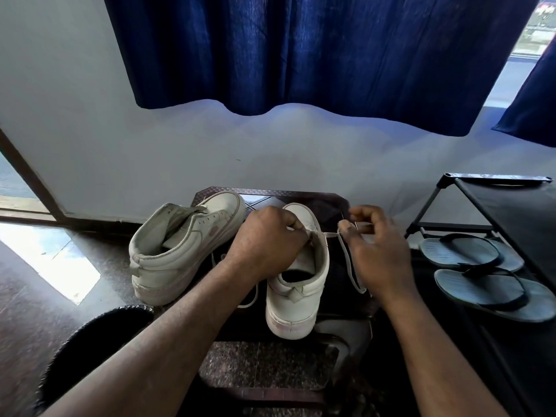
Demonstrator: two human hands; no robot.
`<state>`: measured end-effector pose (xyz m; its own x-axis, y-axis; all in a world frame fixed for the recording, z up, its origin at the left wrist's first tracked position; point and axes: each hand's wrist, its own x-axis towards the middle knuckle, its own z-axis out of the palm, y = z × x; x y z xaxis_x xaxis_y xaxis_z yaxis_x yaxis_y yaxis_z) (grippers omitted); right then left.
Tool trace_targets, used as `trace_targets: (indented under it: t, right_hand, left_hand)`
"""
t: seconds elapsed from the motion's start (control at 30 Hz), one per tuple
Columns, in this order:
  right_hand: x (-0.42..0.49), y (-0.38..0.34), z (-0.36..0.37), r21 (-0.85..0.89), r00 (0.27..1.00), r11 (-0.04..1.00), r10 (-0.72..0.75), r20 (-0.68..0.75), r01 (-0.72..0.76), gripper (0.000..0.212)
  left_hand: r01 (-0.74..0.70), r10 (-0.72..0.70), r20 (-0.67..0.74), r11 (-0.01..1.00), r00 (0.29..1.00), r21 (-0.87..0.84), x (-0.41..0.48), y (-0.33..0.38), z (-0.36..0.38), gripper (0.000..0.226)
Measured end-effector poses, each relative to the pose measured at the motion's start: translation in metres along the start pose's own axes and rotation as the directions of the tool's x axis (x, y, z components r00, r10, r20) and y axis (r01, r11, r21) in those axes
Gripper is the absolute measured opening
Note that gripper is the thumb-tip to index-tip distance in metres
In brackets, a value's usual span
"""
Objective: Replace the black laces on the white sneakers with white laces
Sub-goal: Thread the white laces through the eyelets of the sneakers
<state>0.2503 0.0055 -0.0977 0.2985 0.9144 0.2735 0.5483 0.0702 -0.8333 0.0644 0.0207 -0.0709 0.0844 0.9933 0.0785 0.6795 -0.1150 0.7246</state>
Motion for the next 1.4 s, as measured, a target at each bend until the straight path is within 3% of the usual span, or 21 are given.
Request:
trace_targets:
  t: [0.1,0.2,0.3,0.47,0.53,0.6,0.73,0.8,0.93,1.0,1.1,1.2,1.3,1.4]
  right_hand:
    - [-0.002,-0.004,0.012,-0.04,0.983,0.991,-0.12,0.138,0.127,0.005]
    - [-0.002,-0.007,0.013,0.013,0.976,0.996,-0.084,0.203,0.083,0.01]
    - [0.004,-0.001,0.01,-0.056,0.99,0.996,-0.057,0.129,0.065,0.015]
    - [0.008,0.003,-0.012,-0.374,0.999,0.926,0.046,-0.028,-0.053,0.014]
    - [0.004,0.0,-0.008,-0.341,0.999,0.939,-0.026,0.023,0.032,0.015]
    - [-0.001,-0.003,0.003,-0.19,0.99,0.974,-0.111,0.092,0.127,0.012]
    - [-0.002,-0.007,0.014,-0.024,0.982,0.995,-0.092,0.167,0.098,0.02]
    - [0.0,-0.005,0.011,-0.109,0.985,0.99,-0.069,0.159,0.087,0.019]
    - [0.01,0.008,-0.01,-0.441,0.999,0.897,0.033,0.01,-0.025,0.014]
    - [0.009,0.008,-0.015,-0.404,1.0,0.915,0.0,-0.008,-0.003,0.009]
    - [0.003,0.001,-0.002,-0.165,0.977,0.967,-0.18,0.113,0.197,0.007]
    - [-0.001,-0.001,0.012,-0.083,0.964,0.974,-0.194,0.183,0.212,0.006]
    - [0.005,0.004,0.009,-0.199,0.975,0.966,-0.13,0.178,0.165,0.013]
    - [0.008,0.011,-0.006,-0.459,0.993,0.886,-0.009,0.114,0.061,0.021]
  left_hand:
    - [0.003,-0.003,0.0,1.0,1.0,0.02,-0.001,0.001,0.001,0.018]
    - [0.008,-0.008,0.005,1.0,1.0,0.022,0.0,-0.001,0.001,0.021]
    - [-0.001,0.0,0.018,1.0,1.0,0.026,0.002,-0.004,0.002,0.028]
    - [-0.02,0.02,0.013,0.999,1.0,0.034,0.002,-0.003,0.002,0.028]
    - [-0.022,0.022,0.011,0.999,1.0,0.039,0.002,-0.002,0.002,0.026]
    - [-0.022,0.022,0.007,0.999,1.0,0.035,0.001,0.0,0.001,0.022]
    - [-0.043,0.043,-0.003,0.998,0.999,0.036,0.002,-0.002,0.003,0.022]
    - [-0.056,0.057,-0.007,0.997,0.998,0.048,0.003,-0.005,0.003,0.024]
    - [-0.064,0.064,-0.003,0.997,0.998,0.04,0.003,-0.008,0.004,0.023]
    - [-0.072,0.072,-0.009,0.997,0.997,0.03,0.003,-0.006,0.004,0.02]
    - [-0.074,0.075,-0.02,0.997,0.997,0.039,0.003,-0.004,0.004,0.017]
    - [-0.07,0.07,-0.018,0.996,0.997,0.048,0.006,-0.007,0.006,0.016]
    - [-0.079,0.08,-0.02,0.996,0.997,0.049,0.007,-0.009,0.005,0.016]
    - [-0.091,0.092,-0.021,0.995,0.996,0.048,0.009,-0.01,0.005,0.016]
